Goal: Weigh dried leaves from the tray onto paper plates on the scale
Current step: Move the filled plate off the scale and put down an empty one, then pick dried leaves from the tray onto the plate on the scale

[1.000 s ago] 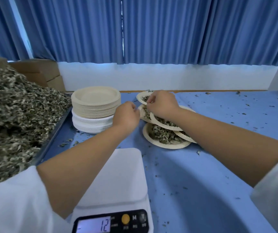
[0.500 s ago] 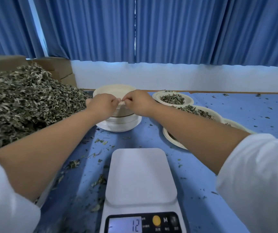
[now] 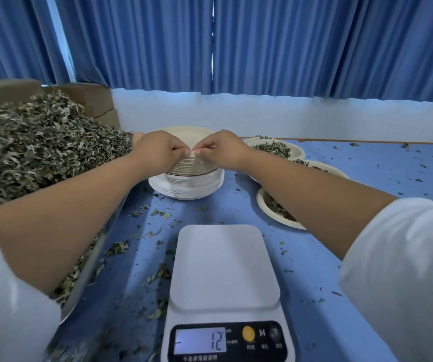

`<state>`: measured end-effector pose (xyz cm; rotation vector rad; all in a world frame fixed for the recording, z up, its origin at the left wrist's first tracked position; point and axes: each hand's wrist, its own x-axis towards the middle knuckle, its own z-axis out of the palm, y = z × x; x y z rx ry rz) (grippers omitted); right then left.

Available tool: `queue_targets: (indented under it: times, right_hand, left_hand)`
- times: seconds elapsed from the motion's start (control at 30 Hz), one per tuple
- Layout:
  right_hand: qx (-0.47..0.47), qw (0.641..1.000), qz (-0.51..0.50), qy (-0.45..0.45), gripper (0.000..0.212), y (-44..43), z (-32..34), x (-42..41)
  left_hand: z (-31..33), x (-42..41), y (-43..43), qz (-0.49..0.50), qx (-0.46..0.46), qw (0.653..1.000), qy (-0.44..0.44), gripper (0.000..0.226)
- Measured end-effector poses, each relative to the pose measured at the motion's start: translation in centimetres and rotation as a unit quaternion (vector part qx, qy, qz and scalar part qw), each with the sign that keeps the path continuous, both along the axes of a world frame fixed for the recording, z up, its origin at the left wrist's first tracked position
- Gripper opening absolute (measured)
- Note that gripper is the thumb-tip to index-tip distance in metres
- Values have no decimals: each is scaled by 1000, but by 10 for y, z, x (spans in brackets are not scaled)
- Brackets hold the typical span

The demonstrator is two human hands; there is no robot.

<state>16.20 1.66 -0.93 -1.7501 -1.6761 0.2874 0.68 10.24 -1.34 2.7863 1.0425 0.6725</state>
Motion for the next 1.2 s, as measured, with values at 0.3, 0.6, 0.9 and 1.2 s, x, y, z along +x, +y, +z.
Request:
queue_targets:
  times: [0.3, 0.6, 0.9, 1.2]
  right_hand:
    - [60, 998, -27, 16, 21, -4, 6, -12]
    - [117, 933, -215, 264, 5, -26, 5, 0]
    - [82, 882, -147, 439, 14, -97, 4, -18]
    - [30, 913, -174, 368, 10, -157, -40, -36]
  left_hand:
    - [12, -2, -17, 41, 143, 988, -35, 40]
    - [-3, -29, -66, -63, 210, 972, -78, 31]
    - [-27, -64, -145, -131, 76, 966, -212, 30]
    - [-70, -61, -188, 5, -265, 881, -393, 48]
